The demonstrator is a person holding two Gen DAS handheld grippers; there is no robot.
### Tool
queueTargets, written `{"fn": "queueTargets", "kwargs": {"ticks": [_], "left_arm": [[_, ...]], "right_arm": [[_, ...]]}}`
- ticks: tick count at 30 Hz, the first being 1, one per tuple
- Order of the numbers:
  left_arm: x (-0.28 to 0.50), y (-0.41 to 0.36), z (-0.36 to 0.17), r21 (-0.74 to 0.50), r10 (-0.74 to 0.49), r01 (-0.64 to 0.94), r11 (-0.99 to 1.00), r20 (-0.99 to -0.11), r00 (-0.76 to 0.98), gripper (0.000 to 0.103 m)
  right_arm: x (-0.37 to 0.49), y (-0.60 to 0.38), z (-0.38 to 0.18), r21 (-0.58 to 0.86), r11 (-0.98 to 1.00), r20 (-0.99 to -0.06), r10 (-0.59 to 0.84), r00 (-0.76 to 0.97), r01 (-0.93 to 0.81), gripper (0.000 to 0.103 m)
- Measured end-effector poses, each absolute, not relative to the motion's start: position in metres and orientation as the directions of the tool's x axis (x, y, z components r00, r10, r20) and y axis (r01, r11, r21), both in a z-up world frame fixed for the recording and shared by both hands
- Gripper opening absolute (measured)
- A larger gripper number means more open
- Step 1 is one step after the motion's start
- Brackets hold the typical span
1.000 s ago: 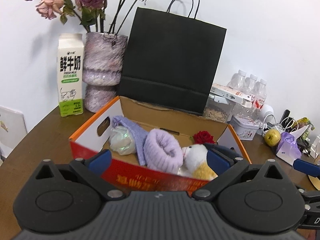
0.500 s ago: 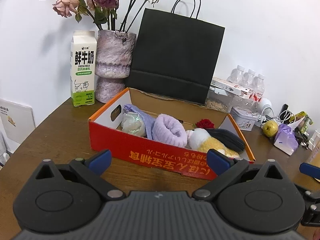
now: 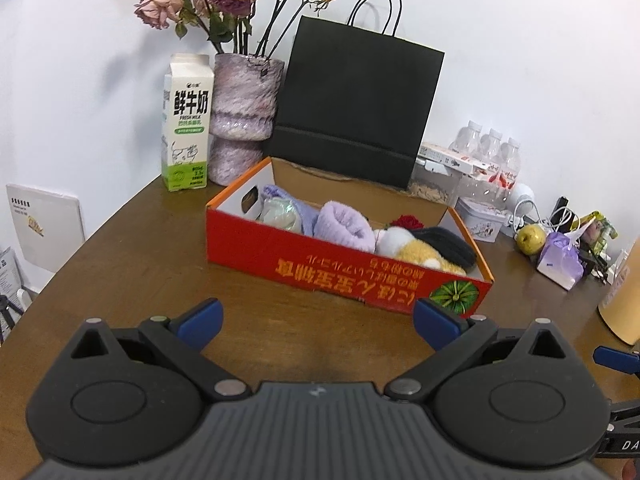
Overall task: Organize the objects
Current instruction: 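Withdraw both tools from the box toward the remaining items, then grasp the coiled braided black cable with the right gripper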
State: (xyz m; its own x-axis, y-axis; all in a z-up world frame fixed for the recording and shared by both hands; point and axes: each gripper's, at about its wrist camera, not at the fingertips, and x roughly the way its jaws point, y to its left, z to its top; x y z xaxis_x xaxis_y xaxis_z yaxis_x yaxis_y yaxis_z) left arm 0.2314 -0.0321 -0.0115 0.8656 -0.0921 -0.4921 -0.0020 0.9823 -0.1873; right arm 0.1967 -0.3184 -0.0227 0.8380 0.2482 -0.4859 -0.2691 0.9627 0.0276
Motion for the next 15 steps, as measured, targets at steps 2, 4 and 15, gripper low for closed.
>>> {"fn": "queueTargets", "kwargs": {"ticks": [2, 4, 15], "left_arm": [[0.224, -0.031, -0.013, -0.182, -0.088, -0.005, 0.983, -0.498, 0.863, 0.103], [0.218, -0.031, -0.015, -0.177, -0.086, -0.006, 0.984, -0.503, 0.86, 0.103], [0.188, -0.031, -0.025, -0.159, -0.081, -0.008, 0.987, -0.548, 0.833, 0.103]], "right_arm": [[0.191, -0.32, -0.025, 0.024, 0.96, -0.5, 0.252, 0.829, -0.277, 0.103], [0.184, -0.32, -0.028, 0.008, 0.959, -0.512, 0.247, 0.823, -0.283, 0.103], [0.156, -0.322, -0.046, 0.019, 0.946, -0.586, 0.274, 0.762, -0.325, 0.103]]}}
